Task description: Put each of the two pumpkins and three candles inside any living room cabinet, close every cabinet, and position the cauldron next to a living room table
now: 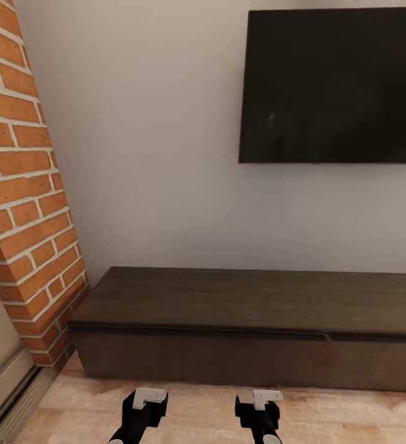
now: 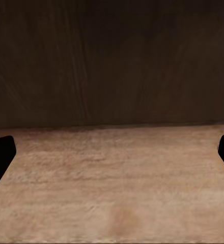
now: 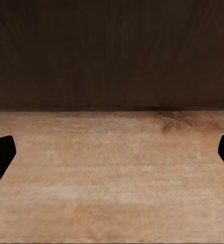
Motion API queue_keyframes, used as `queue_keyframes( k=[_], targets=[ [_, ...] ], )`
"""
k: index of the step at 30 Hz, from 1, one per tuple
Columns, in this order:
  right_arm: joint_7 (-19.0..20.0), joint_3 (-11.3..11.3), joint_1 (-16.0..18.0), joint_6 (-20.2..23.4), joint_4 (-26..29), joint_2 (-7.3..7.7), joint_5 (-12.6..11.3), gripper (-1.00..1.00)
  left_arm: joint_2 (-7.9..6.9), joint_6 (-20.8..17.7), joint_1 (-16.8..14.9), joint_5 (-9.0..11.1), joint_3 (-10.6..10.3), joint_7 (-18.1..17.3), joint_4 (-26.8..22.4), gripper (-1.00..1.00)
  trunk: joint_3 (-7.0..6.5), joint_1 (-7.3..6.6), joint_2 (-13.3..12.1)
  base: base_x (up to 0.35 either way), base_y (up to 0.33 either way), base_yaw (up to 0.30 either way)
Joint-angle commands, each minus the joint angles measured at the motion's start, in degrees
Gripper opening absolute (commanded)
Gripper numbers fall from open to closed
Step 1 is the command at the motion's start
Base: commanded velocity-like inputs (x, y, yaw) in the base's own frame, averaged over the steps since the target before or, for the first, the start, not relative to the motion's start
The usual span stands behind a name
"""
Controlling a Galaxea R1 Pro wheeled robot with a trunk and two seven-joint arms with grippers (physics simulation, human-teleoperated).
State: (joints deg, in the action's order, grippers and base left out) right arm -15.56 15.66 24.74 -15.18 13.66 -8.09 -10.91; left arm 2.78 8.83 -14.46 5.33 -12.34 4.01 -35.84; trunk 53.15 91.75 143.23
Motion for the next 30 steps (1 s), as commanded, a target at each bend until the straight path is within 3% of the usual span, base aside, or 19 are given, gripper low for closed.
queue_keyframes(
  k=[1, 12, 25, 30],
  targets=[
    [-0.26, 0.5, 0.04, -0.22, 0.03, 0.01, -0.6, 1.0, -0.06, 0.22, -0.04, 0.56, -0.4, 0.42, 0.04, 1.0, 0.05, -0.05, 0.03, -0.343, 0.0, 0.0],
    [-0.26, 0.51, 0.04, -0.29, 0.23, 0.02, -0.6, 1.0, -0.03, 0.22, -0.04, 0.56, -0.41, 0.39, -0.01, 1.0, 0.05, -0.05, 0.03, -0.326, 0.0, 0.0],
    [-0.26, 0.51, 0.04, -0.29, 0.2, 0.04, -0.68, 1.0, 0.03, 0.22, -0.04, 0.56, -0.34, 0.42, -0.02, 1.0, -0.17, -0.08, 0.01, -0.043, 0.0, 0.0],
    [-0.26, 0.51, 0.04, -0.29, 0.2, 0.05, -0.67, 1.0, 0.09, 0.06, -0.04, 0.57, -0.32, 0.39, -0.02, 1.0, -1.07, -1.17, -1.99, -0.001, 0.0, 0.0]
  ],
)
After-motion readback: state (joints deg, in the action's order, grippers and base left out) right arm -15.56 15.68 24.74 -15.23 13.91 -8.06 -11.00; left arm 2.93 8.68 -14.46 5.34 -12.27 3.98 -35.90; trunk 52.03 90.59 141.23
